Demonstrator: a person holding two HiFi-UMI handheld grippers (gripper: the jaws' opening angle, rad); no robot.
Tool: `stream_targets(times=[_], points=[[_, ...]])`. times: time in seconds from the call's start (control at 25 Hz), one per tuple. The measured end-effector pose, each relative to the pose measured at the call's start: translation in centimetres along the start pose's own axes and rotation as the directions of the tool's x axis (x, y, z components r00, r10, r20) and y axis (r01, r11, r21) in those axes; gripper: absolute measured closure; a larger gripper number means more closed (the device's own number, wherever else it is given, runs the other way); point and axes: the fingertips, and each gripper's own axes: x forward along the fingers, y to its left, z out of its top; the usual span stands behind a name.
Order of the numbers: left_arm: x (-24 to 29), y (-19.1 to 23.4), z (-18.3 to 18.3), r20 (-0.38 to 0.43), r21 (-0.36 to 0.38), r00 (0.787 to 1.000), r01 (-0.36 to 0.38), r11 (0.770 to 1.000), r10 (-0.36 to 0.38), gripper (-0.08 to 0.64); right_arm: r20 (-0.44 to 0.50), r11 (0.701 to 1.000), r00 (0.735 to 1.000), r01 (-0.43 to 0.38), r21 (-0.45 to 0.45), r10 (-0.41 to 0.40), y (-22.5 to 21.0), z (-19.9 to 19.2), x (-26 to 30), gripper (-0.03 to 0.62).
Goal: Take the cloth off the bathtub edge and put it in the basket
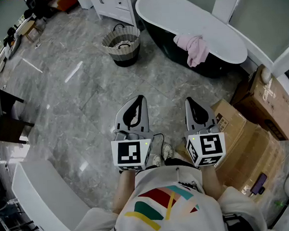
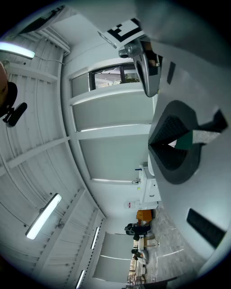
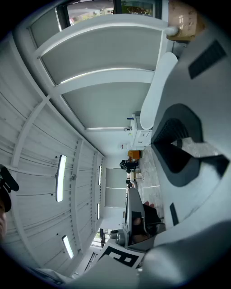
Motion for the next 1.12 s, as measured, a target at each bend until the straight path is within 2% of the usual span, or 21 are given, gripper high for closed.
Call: stream_targets(times=[0.2, 0.56, 0.76, 1.0, 1.12], points=[[1.1, 0.2, -0.2, -0.009, 0.007, 1.000, -0.008, 1.000, 0.008, 0.541, -0.004, 1.000, 1.000, -0.010, -0.008, 0.010, -0.4, 0.0, 1.1, 0.581], [4.2, 0.3, -1.7, -0.104, 0.017, 0.993, -0.046, 0.999, 0.048, 0.541, -0.019, 1.000, 1.000, -0.017, -0.002, 0.017, -2.7, -0.6, 3.3, 0.581], [5.7, -0.5, -1.6, -0.096, 0.025, 0.994, -0.059, 0.998, 0.061, 0.541, -0.003, 0.997, 0.998, -0.056, 0.062, 0.056, -4.0, -1.0, 3.8, 0.581], [6.6, -1.7, -1.9, -0.100, 0.017, 0.994, -0.050, 0.999, 0.052, 0.541, -0.027, 1.000, 0.999, -0.020, 0.006, 0.020, -6.1, -2.3, 3.5, 0.580], [7.6, -2.2, -1.6, -0.096, 0.016, 0.995, -0.036, 0.999, 0.037, 0.541, -0.021, 1.000, 1.000, -0.007, 0.022, 0.007, -7.4, -2.3, 3.0, 0.580]])
